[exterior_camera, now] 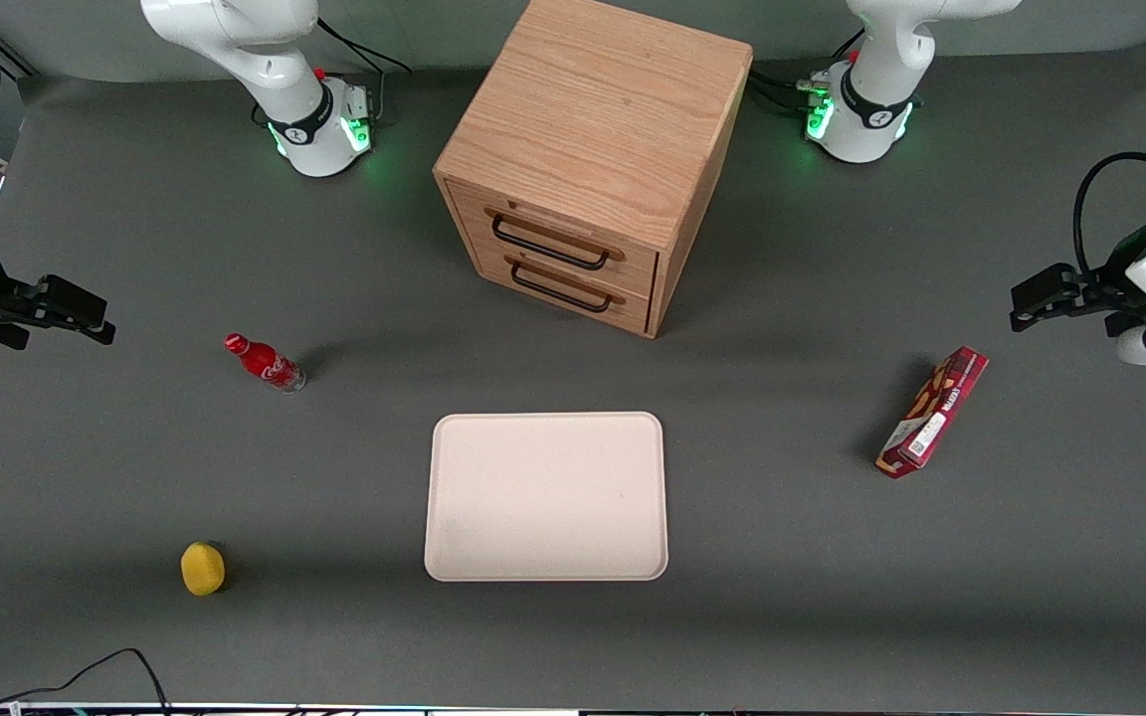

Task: Place coke bottle on tray
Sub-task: 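Move the right gripper out from rest toward the red Coca-Cola bottle, then lower the open right gripper over the bottle and close on it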

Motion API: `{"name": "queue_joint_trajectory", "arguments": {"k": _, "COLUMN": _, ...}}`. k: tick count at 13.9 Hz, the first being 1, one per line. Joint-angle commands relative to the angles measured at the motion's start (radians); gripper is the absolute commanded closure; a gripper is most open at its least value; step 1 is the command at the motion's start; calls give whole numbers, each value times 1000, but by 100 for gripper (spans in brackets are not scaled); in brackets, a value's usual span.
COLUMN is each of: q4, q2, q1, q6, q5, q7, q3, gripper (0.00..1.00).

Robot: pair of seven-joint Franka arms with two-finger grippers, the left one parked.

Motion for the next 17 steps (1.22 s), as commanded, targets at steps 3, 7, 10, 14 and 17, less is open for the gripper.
{"name": "queue_joint_trajectory", "arguments": {"k": 3, "q4": -78, "q2": 69, "q1": -16, "q6": 25, "q5": 64, "q7": -25, "q3": 2, "gripper": 0}}
{"name": "queue_joint_trajectory", "arguments": {"k": 7, "q4": -395, "q2": -15, "q1": -15, "q6": 296, "q5": 63, "q7": -37, "q3": 9, "gripper": 0}}
{"name": "queue_joint_trajectory", "arguments": {"k": 10, "q4": -517, "q2": -29, "q1": -15, "q6": 340, "q5": 65, "q7": -38, "q3": 23, "gripper": 0}}
{"name": "queue_joint_trajectory", "arguments": {"k": 14, "q4": -692, "q2": -41, "q1": -20, "q6": 524, "q5": 60, "q7": -63, "q3": 48, "gripper": 5}}
{"name": "queue_joint_trajectory", "arguments": {"k": 17, "q4": -709, "q2": -39, "q1": -26, "q6": 523, "q5": -28, "q7": -80, "q3": 48, "gripper": 13}}
